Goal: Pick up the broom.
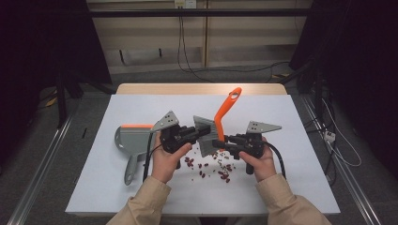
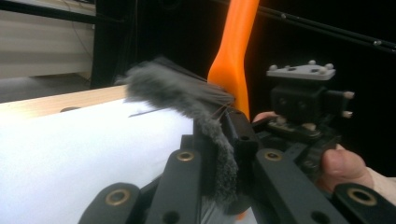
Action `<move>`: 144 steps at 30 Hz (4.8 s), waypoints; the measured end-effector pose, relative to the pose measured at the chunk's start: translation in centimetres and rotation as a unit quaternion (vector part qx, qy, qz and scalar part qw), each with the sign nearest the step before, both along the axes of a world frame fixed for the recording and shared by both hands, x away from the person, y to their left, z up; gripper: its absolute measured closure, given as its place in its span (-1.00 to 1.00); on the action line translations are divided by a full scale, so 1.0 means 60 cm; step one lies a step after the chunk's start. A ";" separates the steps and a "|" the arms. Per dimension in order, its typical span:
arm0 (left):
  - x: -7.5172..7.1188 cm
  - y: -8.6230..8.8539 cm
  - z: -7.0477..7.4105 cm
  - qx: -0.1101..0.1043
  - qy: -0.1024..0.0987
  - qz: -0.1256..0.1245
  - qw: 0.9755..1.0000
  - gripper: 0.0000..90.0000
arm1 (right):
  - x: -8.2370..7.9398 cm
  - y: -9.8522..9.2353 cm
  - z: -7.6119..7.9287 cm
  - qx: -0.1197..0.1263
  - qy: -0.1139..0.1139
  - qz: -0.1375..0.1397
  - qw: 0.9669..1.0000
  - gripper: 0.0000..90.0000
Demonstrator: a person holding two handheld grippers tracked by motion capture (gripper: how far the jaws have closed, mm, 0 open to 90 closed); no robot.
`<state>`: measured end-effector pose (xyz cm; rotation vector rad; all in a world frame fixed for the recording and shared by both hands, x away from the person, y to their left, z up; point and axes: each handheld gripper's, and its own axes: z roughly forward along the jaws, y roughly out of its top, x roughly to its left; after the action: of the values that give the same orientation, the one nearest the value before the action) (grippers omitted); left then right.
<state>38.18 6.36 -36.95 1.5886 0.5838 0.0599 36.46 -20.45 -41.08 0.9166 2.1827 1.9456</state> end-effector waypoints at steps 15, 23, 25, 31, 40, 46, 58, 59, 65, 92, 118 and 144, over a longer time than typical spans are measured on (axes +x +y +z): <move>0.003 0.005 -0.004 0.055 -0.011 0.045 0.997 0.26 | -0.013 -0.011 0.027 -0.061 -0.007 -0.050 0.997 0.54; 0.002 0.024 0.005 0.076 -0.024 0.095 0.992 -0.42 | -0.007 -0.064 0.028 -0.096 0.000 -0.135 0.986 0.55; 0.002 0.028 0.006 0.081 -0.025 0.101 0.991 -0.52 | -0.007 -0.081 0.029 -0.114 0.005 -0.159 0.981 0.55; 0.002 0.037 0.005 0.099 -0.036 0.106 0.989 -0.58 | -0.009 -0.102 0.033 -0.149 0.003 -0.190 0.970 0.55; 0.004 0.055 0.003 0.113 -0.033 0.106 0.987 -0.70 | -0.009 -0.129 0.029 -0.214 0.026 -0.208 0.954 0.55; 0.004 0.073 -0.002 0.119 -0.033 0.098 0.988 -0.74 | -0.006 -0.140 0.021 -0.239 0.043 -0.210 0.947 0.55; -0.001 0.124 -0.017 0.140 -0.025 0.102 0.985 -0.76 | 0.011 -0.129 0.008 -0.290 0.065 -0.204 0.933 0.56; -0.004 0.133 -0.019 0.143 -0.025 0.104 0.984 -0.76 | 0.015 -0.127 0.008 -0.291 0.070 -0.204 0.932 0.56; -0.007 0.157 -0.031 0.147 -0.020 0.108 0.983 -0.76 | 0.026 -0.114 0.003 -0.297 0.073 -0.202 0.930 0.56; -0.016 0.189 -0.047 0.152 -0.014 0.124 0.981 -0.77 | 0.052 -0.073 -0.026 -0.257 0.075 -0.223 0.937 0.56; -0.039 0.250 -0.062 0.176 -0.021 0.106 0.979 -0.92 | 0.041 0.013 -0.036 -0.285 0.015 -0.201 0.937 0.54; -0.049 0.263 -0.067 0.177 -0.022 0.103 0.979 -0.91 | 0.008 0.049 -0.036 -0.292 -0.004 -0.145 0.945 0.54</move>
<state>35.26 22.13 -40.94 1.8603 0.7303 0.3711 36.92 -17.50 -43.22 1.0299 2.2551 1.0733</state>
